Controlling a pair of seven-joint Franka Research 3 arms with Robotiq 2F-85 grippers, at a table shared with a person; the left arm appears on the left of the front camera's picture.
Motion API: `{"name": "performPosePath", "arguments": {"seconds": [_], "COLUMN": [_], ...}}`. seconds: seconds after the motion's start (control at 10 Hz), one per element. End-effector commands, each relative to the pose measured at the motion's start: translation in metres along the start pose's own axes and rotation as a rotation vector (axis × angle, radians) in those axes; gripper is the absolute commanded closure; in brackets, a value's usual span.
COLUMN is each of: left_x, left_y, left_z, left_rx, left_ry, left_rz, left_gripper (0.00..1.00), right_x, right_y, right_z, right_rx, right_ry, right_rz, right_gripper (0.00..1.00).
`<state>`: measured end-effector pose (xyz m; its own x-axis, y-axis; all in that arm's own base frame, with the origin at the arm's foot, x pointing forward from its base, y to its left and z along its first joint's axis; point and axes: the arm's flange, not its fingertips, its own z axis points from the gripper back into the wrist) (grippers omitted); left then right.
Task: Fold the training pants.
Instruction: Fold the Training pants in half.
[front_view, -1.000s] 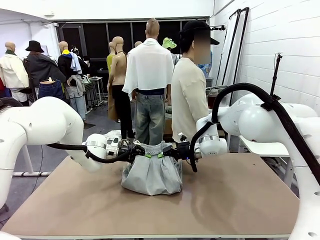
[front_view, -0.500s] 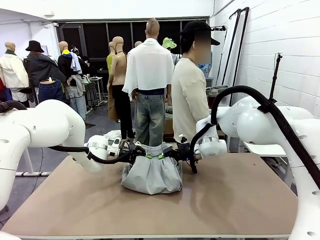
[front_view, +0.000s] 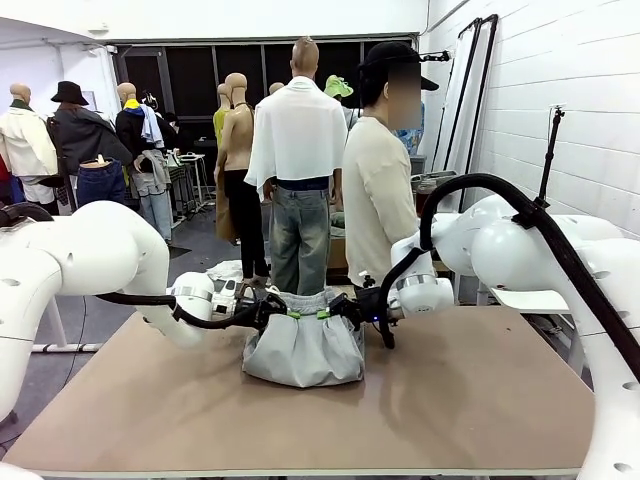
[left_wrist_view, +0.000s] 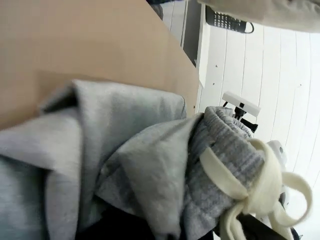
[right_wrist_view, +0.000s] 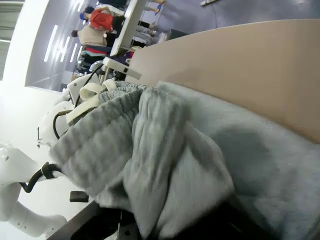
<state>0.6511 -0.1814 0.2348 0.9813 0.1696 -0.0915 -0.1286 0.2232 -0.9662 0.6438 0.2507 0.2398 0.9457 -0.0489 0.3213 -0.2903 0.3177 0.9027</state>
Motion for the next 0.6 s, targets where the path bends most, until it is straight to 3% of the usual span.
{"name": "performPosePath", "arguments": {"seconds": [0.0, 0.2, 0.5], "left_x": [0.013, 0.009, -0.006], "left_y": [0.005, 0.005, 0.004], "left_z": [0.027, 0.034, 0.059], "left_rx": [0.03, 0.03, 0.028], "left_ry": [-0.046, -0.055, -0.094], "left_rz": [0.015, 0.021, 0.017], "left_gripper": [0.4, 0.0, 0.0], "right_x": [0.012, 0.011, 0.009], "right_y": [-0.003, -0.001, 0.004], "right_z": [0.022, 0.032, 0.053], "right_rx": [-0.076, -0.102, -0.133], "right_ry": [-0.015, -0.021, -0.037], "right_rz": [-0.034, -0.052, -0.064], "right_gripper": [0.44, 0.04, 0.0]}}
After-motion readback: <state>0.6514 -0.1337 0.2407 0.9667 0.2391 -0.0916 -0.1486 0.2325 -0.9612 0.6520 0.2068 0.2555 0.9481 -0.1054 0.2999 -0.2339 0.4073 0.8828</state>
